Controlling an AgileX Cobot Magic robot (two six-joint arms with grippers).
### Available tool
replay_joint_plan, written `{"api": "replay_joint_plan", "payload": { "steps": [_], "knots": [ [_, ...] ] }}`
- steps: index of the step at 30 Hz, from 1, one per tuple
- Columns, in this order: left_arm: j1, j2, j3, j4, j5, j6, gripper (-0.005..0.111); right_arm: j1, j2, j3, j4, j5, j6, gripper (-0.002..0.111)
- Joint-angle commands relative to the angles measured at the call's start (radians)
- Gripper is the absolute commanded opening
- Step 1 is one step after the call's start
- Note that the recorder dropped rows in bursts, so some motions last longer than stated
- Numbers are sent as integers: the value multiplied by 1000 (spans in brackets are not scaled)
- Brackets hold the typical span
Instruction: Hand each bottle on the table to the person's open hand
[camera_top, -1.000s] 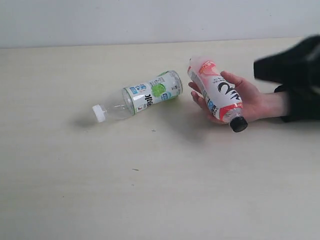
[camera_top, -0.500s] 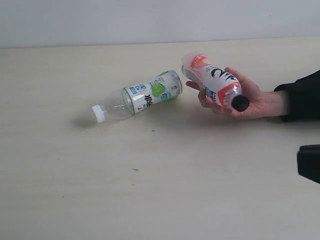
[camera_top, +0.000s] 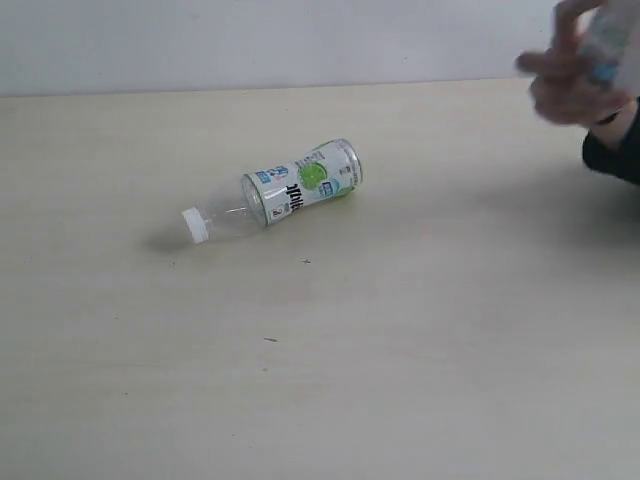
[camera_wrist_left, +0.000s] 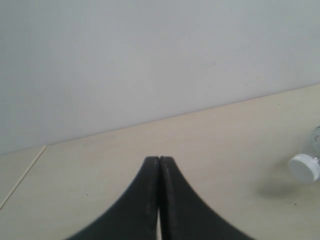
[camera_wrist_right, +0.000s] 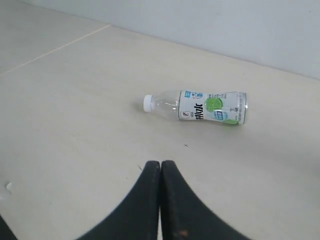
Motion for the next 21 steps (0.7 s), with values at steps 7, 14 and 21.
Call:
{"api": "replay_joint_plan", "payload": {
  "steps": [7,14,21],
  "knots": [
    [-8,-5,3,0,-6,0,0,-3,-3,5,0,39,2,0],
    [-8,-5,3,0,-6,0,0,-3,-3,5,-6,35,2,0],
    [-8,-5,3,0,-6,0,0,-3,-3,5,-6,18,0,0]
  ]
}}
